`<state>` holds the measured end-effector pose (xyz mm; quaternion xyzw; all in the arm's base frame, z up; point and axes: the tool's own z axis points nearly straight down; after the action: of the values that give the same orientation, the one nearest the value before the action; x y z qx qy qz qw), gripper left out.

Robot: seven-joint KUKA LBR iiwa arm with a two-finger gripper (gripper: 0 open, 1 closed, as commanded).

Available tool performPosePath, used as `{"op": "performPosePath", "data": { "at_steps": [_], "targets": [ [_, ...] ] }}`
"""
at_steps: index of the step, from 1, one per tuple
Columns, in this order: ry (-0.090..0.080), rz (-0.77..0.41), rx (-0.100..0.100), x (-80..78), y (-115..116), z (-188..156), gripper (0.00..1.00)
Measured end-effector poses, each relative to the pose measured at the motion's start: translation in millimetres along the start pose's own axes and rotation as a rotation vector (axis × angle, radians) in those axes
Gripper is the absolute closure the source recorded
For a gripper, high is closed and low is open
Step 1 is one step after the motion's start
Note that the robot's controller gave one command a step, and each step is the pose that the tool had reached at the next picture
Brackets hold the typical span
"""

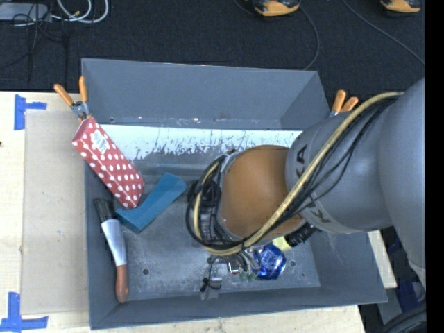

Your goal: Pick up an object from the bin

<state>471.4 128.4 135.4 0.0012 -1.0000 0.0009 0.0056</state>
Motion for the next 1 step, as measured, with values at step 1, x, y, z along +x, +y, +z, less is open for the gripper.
{"op": "performPosePath", "data": {
  "at_steps": [1],
  "targets": [
    [-0.008, 0.004, -0.001, -1.8, -0.6, -4.2, 0.00]
  ]
}}
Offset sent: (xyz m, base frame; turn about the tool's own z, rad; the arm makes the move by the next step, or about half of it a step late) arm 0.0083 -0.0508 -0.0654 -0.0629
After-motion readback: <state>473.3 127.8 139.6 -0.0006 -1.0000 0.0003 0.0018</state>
